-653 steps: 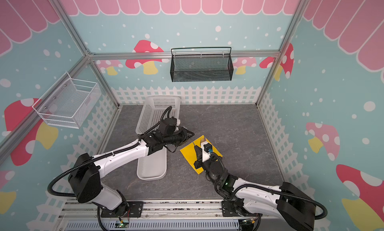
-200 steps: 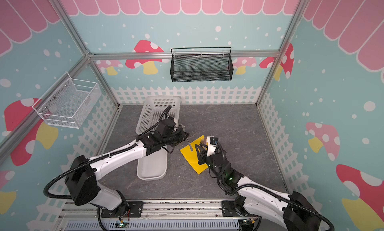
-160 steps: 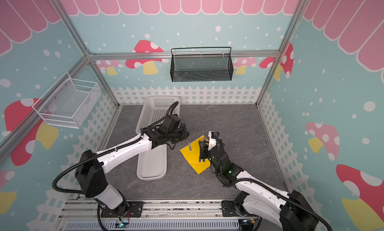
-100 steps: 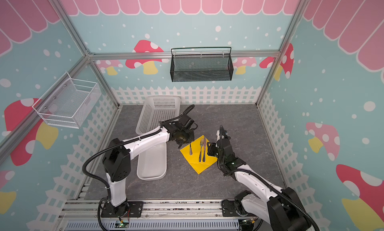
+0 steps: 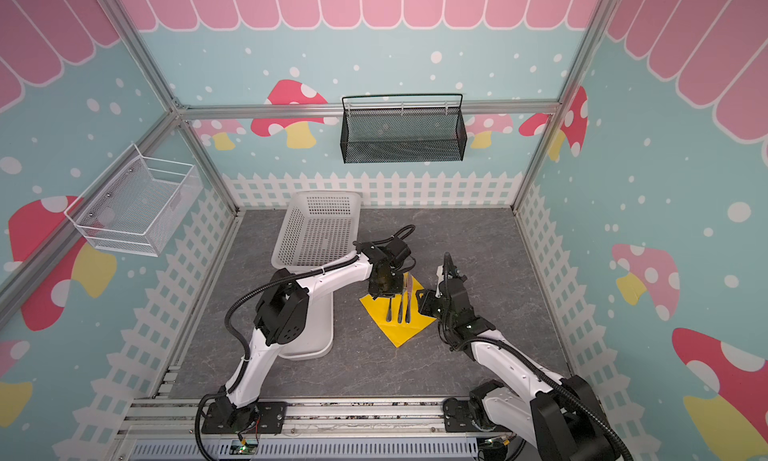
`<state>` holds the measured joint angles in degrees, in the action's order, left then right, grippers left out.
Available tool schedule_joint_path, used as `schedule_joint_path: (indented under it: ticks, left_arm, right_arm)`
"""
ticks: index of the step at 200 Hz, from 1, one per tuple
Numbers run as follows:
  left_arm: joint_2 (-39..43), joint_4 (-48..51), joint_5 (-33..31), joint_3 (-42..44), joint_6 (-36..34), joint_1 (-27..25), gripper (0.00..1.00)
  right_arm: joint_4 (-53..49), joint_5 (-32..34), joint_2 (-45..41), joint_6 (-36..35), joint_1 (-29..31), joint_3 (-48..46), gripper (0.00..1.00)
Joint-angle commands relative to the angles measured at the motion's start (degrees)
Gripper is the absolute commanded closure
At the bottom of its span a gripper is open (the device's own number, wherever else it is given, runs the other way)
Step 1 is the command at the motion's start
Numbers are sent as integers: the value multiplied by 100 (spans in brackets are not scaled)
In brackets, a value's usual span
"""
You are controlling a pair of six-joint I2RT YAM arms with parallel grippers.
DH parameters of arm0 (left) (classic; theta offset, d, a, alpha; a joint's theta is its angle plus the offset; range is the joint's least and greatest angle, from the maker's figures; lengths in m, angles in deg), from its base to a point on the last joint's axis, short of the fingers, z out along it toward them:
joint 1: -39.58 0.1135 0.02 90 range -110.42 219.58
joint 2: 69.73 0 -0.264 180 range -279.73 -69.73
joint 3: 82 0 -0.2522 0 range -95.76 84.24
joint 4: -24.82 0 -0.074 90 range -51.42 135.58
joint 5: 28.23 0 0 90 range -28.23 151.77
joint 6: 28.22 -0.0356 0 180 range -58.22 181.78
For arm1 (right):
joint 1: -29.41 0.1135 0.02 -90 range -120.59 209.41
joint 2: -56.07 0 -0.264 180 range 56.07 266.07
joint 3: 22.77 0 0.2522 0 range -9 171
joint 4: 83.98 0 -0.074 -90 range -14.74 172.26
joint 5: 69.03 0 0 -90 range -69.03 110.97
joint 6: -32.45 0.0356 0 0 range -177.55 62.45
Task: Place the utensils on the paper napkin and roll it up
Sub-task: 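Lower the spoon onto the napkin beside the fork with the left gripper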
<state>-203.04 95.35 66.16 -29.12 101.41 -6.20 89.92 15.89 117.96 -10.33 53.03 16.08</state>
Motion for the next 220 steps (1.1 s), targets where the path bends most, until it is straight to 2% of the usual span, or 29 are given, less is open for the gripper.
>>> schedule_joint_path:
  ticks: [1, 55, 220]
  left_arm:
    - [-170, 220, -7, -307, -104, -5, 94]
    - [-548, 422, -21, -711, -122, -10, 92]
    - [-618, 423, -113, -758, -55, -15, 88]
  right_arm:
    - [-67, -51, -24, 103, -39, -110, 69]
    - [-79, -3, -50, 83, -50, -128, 69]
    - [-81, -55, -27, 103, -68, -167, 68]
